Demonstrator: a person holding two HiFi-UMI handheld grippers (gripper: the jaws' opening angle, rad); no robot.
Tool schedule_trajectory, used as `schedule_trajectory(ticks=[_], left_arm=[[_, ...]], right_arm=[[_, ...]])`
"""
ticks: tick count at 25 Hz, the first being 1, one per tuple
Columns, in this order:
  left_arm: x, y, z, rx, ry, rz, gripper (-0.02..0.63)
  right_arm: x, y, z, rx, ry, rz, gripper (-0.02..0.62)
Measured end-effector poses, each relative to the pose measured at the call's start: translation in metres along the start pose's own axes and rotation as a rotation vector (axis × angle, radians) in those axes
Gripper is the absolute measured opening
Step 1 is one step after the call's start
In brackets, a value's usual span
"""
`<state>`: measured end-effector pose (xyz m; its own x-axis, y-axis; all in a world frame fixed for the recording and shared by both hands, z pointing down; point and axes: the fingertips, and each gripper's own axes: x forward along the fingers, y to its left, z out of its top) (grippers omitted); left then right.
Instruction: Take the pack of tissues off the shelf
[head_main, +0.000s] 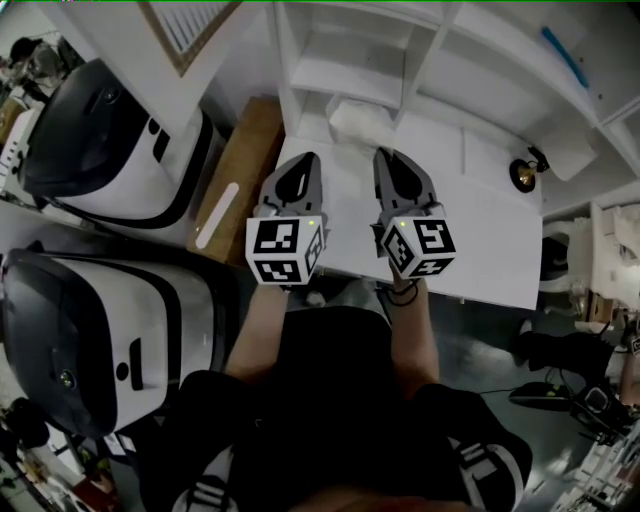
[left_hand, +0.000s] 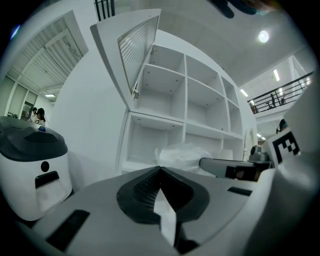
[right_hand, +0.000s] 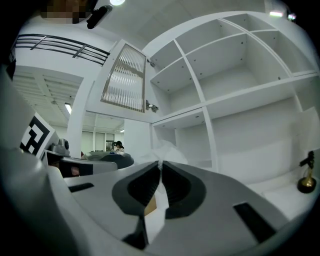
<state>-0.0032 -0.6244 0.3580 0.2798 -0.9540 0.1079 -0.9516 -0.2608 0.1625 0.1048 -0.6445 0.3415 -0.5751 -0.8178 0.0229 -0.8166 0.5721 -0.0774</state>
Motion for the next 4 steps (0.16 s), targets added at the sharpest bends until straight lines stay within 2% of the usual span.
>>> schedule_trajectory(ticks=[4], left_arm=[[-0.0011, 0.0066, -0.0015, -0.008, -0.007, 0.015, 0.009]], right_arm=[[0.0045, 0.0059, 0.0032, -0.015, -0.009, 0.024, 0.029]])
